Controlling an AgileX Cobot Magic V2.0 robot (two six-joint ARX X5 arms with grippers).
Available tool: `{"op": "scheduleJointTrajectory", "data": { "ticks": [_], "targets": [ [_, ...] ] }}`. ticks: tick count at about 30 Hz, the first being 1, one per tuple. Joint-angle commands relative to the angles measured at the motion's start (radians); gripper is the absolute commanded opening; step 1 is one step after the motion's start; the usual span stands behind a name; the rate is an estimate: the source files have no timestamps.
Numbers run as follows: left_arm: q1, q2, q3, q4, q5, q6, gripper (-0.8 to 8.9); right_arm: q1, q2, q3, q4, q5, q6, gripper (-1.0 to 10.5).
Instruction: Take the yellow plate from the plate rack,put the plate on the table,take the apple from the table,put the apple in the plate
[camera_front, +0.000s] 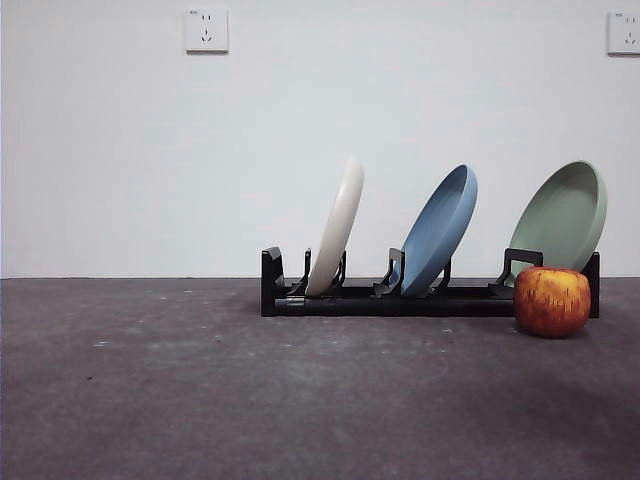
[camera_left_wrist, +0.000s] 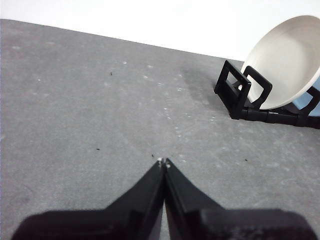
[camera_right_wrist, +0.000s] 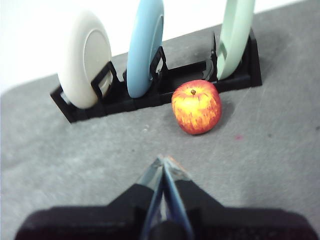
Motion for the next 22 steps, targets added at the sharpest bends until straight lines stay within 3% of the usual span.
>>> {"op": "scheduleJointTrajectory", "data": {
  "ticks": [1,5,9,15,22],
  "targets": [
    [0.002,-0.003,-0.014,0.003,0.002,-0.012,-0.03,0.002,-0.003,-0.011,0.007,0.023,0.053,0.0],
    [0.002,-0.003,-0.004,0.001,0.068,-0.039,-0.06,0.002,-0.001,-0.01,0.018,0.04,0.238,0.0],
    [0.002,-0.002,0.068,-0.036,0.166,-0.087,-0.06,0.002,0.006,0.029,0.1,-0.027,0.291,-0.1],
    [0.002,0.045,0.243,-0.096,0.22,-0.086,-0.06,0.002,0.105,0.213,0.044,-0.037,0.252,-0.1],
    [0.002,0.18,0.42,-0.201,0.319,-0.018,-0.06,0.003,0.276,0.488,-0.16,-0.133,0.074,-0.1]
  ]
}}
